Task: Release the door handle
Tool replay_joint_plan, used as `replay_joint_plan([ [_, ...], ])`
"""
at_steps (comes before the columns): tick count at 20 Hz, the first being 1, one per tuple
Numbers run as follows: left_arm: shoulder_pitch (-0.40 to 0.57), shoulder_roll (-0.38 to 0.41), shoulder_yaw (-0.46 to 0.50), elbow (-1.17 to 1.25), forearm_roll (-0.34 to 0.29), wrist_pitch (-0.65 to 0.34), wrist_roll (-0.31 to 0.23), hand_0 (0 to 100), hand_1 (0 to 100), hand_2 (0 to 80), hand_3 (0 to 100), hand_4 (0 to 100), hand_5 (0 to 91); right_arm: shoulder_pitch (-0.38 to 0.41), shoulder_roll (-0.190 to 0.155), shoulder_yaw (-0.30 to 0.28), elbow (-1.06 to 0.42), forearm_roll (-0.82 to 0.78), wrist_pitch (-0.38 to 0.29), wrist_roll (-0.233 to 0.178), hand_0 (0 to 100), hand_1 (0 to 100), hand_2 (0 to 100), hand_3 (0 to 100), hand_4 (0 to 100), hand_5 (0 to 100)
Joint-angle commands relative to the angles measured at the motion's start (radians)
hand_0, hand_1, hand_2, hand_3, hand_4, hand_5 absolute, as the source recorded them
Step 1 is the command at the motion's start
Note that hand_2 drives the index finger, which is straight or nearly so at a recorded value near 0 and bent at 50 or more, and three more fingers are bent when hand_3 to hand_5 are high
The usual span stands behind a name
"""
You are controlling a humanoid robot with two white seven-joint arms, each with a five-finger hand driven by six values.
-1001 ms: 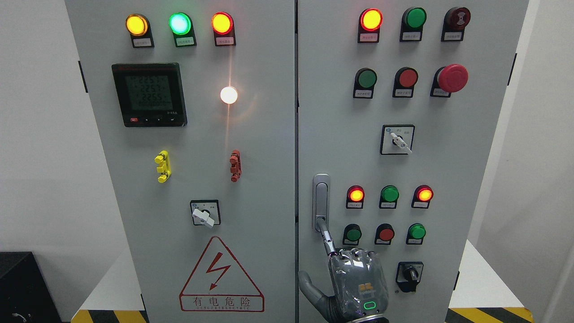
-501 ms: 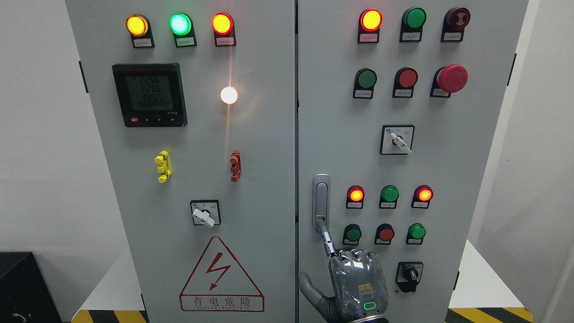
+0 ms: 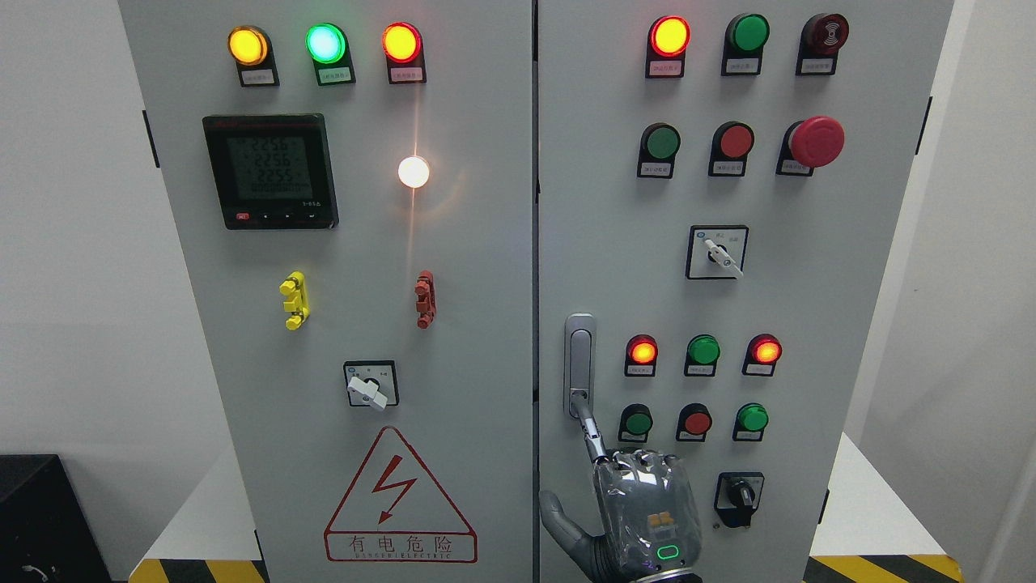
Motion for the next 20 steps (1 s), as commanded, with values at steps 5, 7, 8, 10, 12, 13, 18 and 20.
replay_joint_plan([
  [5, -0.026, 0.0, 0.0, 0.029, 0.0, 0.0, 0.001, 12, 56, 0.0, 0, 0, 0.0, 0.002, 0.0, 0.0, 0.036, 0.0, 0.003, 0.0, 33, 25, 11, 100, 100, 100],
  [7, -0.026, 0.0, 0.0, 0.029, 0.0, 0.0, 0.001, 12, 56, 0.0, 0, 0, 0.0, 0.002, 0.0, -0.002, 0.037, -0.001, 0.003, 0.0, 33, 25, 11, 100, 100, 100],
  [8, -0.026, 0.0, 0.0, 0.029, 0.0, 0.0, 0.001, 12, 56, 0.0, 0, 0, 0.0, 0.002, 0.0, -0.002, 0.037, -0.001, 0.003, -0.001, 33, 25, 11, 100, 100, 100],
  [10, -0.026, 0.0, 0.0, 0.029, 0.0, 0.0, 0.001, 12, 56, 0.0, 0, 0, 0.0, 0.002, 0.0, -0.002, 0.037, 0.0, 0.003, -0.001, 33, 25, 11, 100, 100, 100],
  [12, -0.026, 0.0, 0.0, 0.029, 0.0, 0.0, 0.001, 12, 56, 0.0, 0, 0, 0.0, 0.004, 0.0, -0.002, 0.039, 0.0, 0.003, -0.001, 33, 25, 11, 100, 100, 100],
  [13, -0.026, 0.0, 0.0, 0.029, 0.0, 0.0, 0.001, 12, 56, 0.0, 0, 0, 0.0, 0.004, 0.0, -0.002, 0.037, 0.0, 0.003, -0.001, 33, 25, 11, 100, 100, 100],
  [18, -0.026, 0.0, 0.0, 0.029, 0.0, 0.0, 0.001, 12, 56, 0.0, 0, 0, 0.0, 0.007, 0.0, -0.002, 0.04, 0.0, 0.003, 0.0, 33, 25, 12, 100, 100, 100],
  [20, -0.026, 0.0, 0.0, 0.029, 0.0, 0.0, 0.001, 12, 56, 0.0, 0, 0, 0.0, 0.007, 0.0, -0.002, 0.046, -0.001, 0.003, 0.0, 33, 25, 12, 100, 100, 100],
])
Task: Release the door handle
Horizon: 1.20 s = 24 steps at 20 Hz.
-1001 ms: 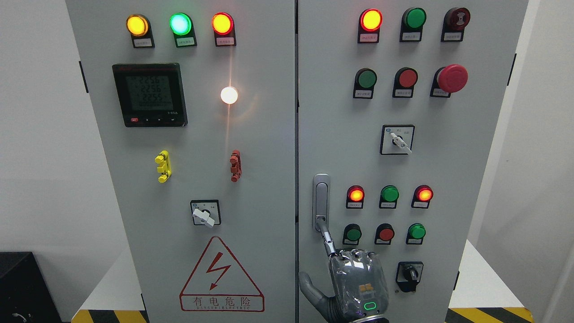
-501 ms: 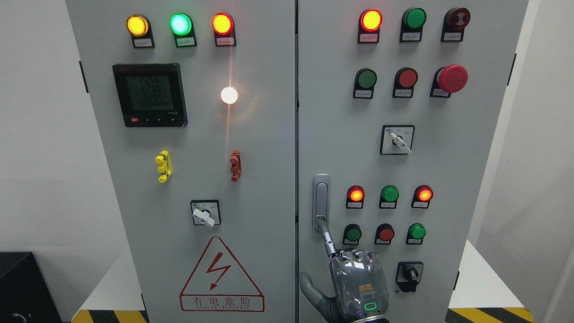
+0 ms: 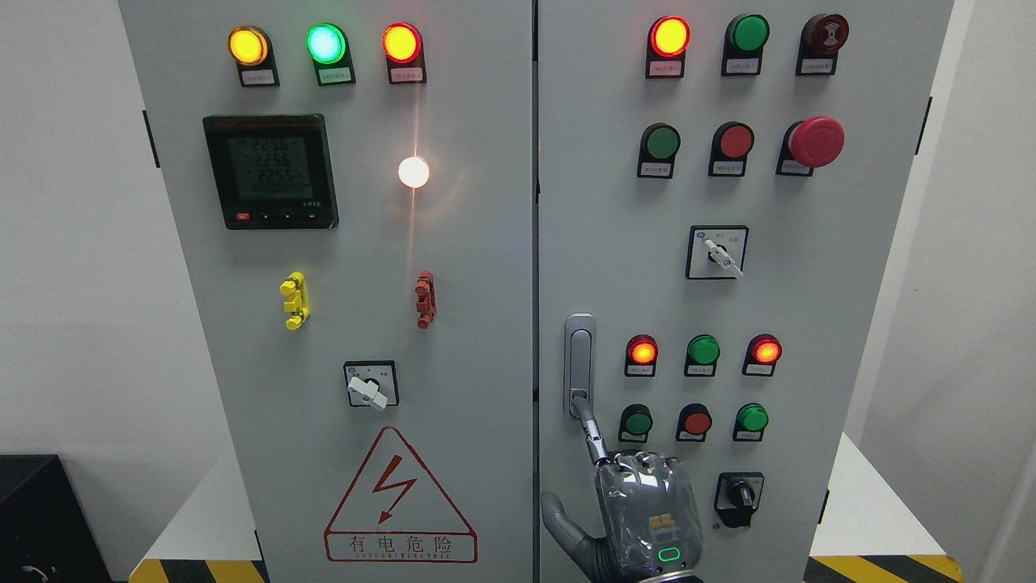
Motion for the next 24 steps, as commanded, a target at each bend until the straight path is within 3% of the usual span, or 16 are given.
replay_joint_plan([
  [1, -0.026, 0.0, 0.0, 0.029, 0.0, 0.0, 0.001, 12, 56, 0.0, 0, 0, 0.0, 0.001, 0.0, 0.0, 0.045, 0.001, 0.0, -0.003, 33, 25, 12, 100, 100, 100],
  [24, -0.026, 0.0, 0.0, 0.029, 0.0, 0.0, 0.001, 12, 56, 0.0, 0, 0, 0.0, 0.003, 0.0, -0.002, 0.044, -0.001, 0.0, -0.003, 33, 25, 12, 100, 100, 100],
])
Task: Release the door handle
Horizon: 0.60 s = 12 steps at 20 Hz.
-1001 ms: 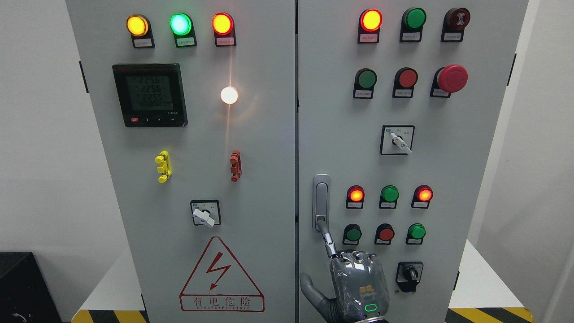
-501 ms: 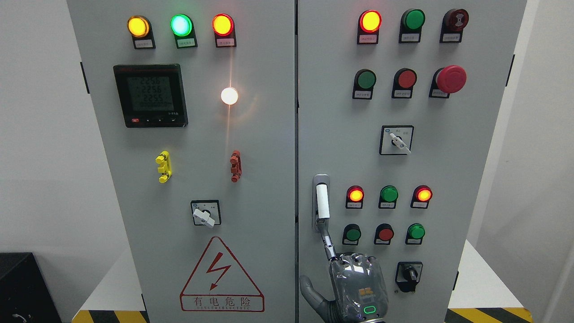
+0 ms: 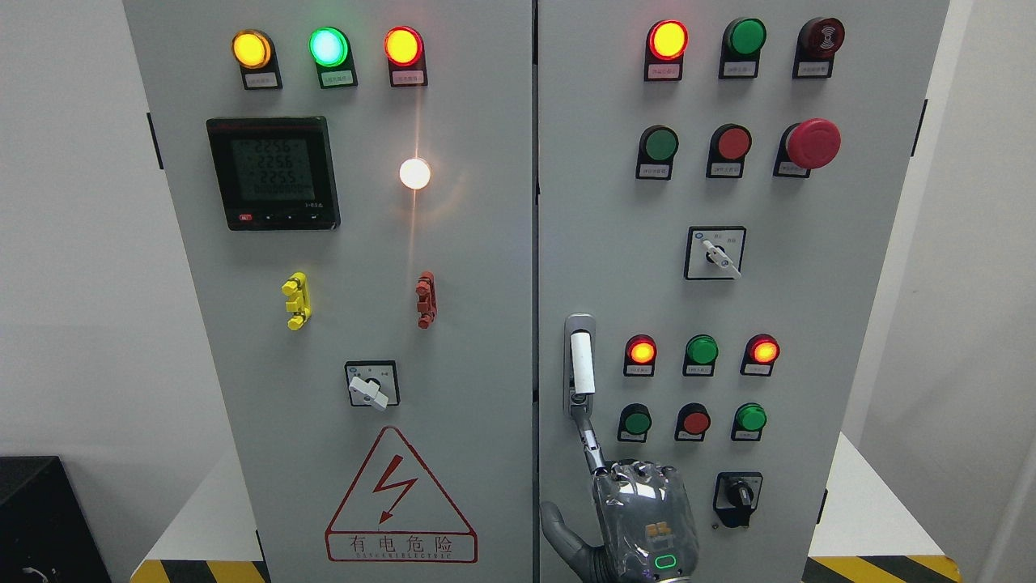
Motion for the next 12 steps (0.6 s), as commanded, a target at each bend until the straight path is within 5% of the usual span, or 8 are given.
replay_joint_plan([
  [1, -0.026, 0.0, 0.0, 0.029, 0.0, 0.0, 0.001, 12, 56, 0.0, 0, 0, 0.0, 0.0, 0.0, -0.001, 0.003, 0.0, 0.0, 0.009, 33, 25, 12, 100, 100, 100],
  [12, -0.026, 0.0, 0.0, 0.029, 0.0, 0.0, 0.001, 12, 56, 0.0, 0, 0, 0.0, 0.0, 0.0, 0.013, -0.044, -0.001, -0.002, -0.001, 33, 26, 19, 100, 100, 100],
])
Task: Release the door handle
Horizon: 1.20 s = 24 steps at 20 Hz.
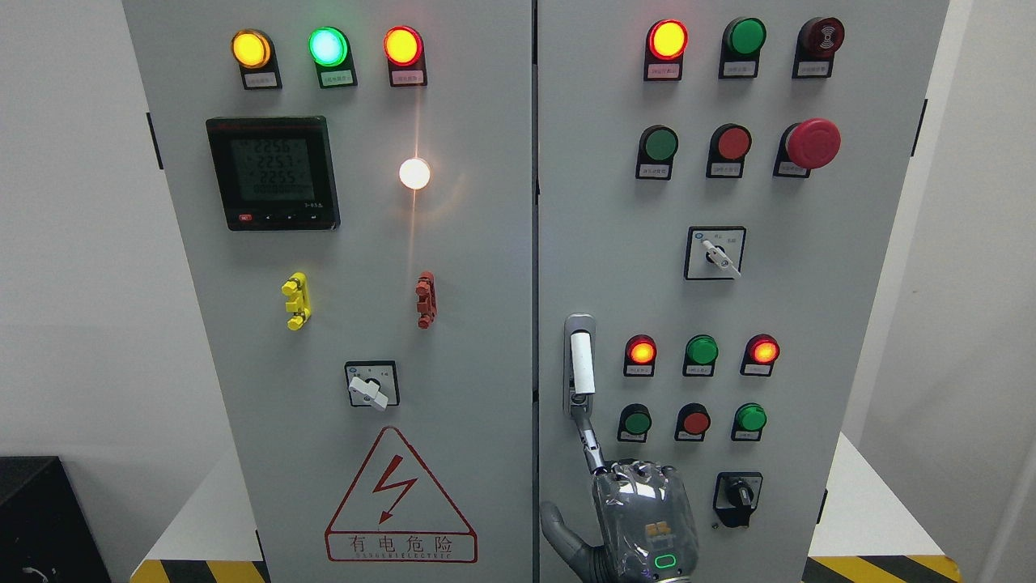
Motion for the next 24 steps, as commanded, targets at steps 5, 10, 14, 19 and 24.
replay_joint_plan([
  [5, -0.026, 0.0, 0.0, 0.029, 0.0, 0.0, 0.001, 12, 56, 0.0, 0, 0, 0.0, 0.001, 0.0, 0.008, -0.053, -0.001, -0.002, -0.008, 33, 26, 23, 100, 100, 100],
  [10, -0.026, 0.0, 0.0, 0.029, 0.0, 0.0, 0.001, 12, 56, 0.0, 0, 0, 0.0, 0.003, 0.0, 0.008, -0.077, -0.001, -0.002, -0.011, 33, 27, 29, 100, 100, 100],
  [14, -0.026, 0.0, 0.0, 0.029, 0.0, 0.0, 0.001, 12, 56, 0.0, 0, 0, 0.0, 0.01, 0.0, 0.006, -0.097, -0.001, -0.002, -0.011, 33, 28, 31, 100, 100, 100],
  [19, -0.026, 0.0, 0.0, 0.029, 0.001, 0.0, 0.001, 12, 56, 0.0, 0, 0, 0.0, 0.012, 0.0, 0.01, -0.1, -0.001, -0.002, -0.021, 34, 28, 32, 100, 100, 100],
  [24, -0.026, 0.0, 0.0, 0.029, 0.001, 0.0, 0.001, 12, 56, 0.0, 0, 0, 0.0, 0.012, 0.0, 0.01, -0.108, -0.001, -0.002, -0.022, 34, 29, 34, 100, 100, 100],
])
